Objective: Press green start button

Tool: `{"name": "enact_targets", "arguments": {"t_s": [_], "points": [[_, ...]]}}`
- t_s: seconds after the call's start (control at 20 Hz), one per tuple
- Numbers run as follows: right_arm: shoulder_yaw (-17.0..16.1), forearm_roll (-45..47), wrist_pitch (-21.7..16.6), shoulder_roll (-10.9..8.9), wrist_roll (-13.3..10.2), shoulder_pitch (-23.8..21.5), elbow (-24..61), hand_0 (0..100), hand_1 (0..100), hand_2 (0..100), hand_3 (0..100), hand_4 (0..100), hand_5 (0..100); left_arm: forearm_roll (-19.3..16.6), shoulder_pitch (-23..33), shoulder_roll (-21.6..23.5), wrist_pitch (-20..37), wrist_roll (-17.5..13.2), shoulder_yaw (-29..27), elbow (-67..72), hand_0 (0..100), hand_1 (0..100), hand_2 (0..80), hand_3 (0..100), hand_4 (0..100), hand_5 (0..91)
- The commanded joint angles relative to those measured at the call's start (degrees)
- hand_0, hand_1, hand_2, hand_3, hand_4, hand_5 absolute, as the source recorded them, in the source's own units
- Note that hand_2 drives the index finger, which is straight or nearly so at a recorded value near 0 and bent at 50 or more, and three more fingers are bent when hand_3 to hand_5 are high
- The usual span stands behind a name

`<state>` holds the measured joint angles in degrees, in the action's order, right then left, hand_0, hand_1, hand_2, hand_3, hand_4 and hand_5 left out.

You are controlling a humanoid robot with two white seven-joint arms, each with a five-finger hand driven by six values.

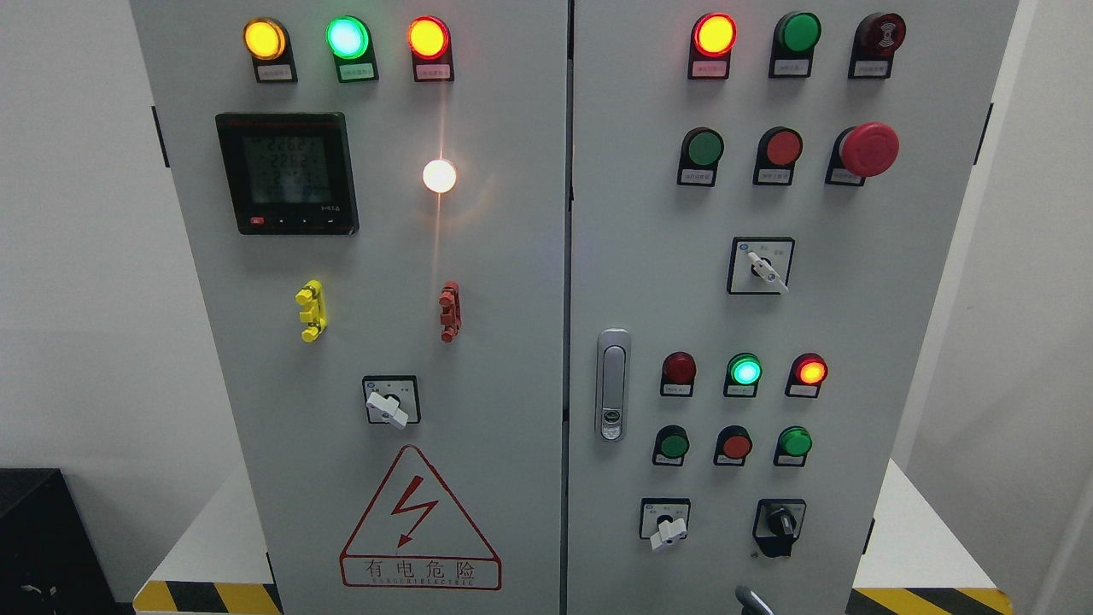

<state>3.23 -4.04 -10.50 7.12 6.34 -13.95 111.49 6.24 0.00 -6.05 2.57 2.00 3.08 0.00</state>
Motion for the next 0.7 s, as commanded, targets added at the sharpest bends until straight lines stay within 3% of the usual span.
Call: {"name": "enact_targets", "arguments": {"t_s": [0.0,0.45,0.5,0.55,0.6,0.65], "points": [[0.11,0.00,0.04,0.00,-0.01,0.06,0.04,0,1,0,1,0,0,0.00,-1.32,-0.01,-0.02,0.02,0.00,-1.58,12,56,0.0,0,0,0.0],[0.28,-0.61,-0.31,0.00,0.26,0.15,1.53,0,5,0,2,0,0,0.00,-1.32,-0.01,-0.02,0.02,0.00,-1.58,12,56,0.0,0,0,0.0],[0.19,-0.96,-0.49,0.00,0.26,0.32,1.97,0,12,0,4,0,0,0.00,-1.32,-0.01,-0.02,0.02,0.00,-1.58,12,56,0.0,0,0,0.0],[0.19,-1.23,-0.49,0.00,0.17,0.67,2.41,0,24,0,10,6,0,0.00,-1.32,-0.01,-0.02,0.02,0.00,-1.58,12,56,0.0,0,0,0.0],[0.11,-2.01,-0.49,0.00,0.08,1.20,2.76,0,27,0,13,10,0,0.00,-1.32,-0.01,-0.02,0.02,0.00,-1.58,12,56,0.0,0,0,0.0],[-0.24,-4.11,-0.58,0.00,-0.09,1.81,2.94,0,33,0,20,20,5,0.00,-1.32,-0.01,-0.02,0.02,0.00,-1.58,12,56,0.0,0,0,0.0]]}}
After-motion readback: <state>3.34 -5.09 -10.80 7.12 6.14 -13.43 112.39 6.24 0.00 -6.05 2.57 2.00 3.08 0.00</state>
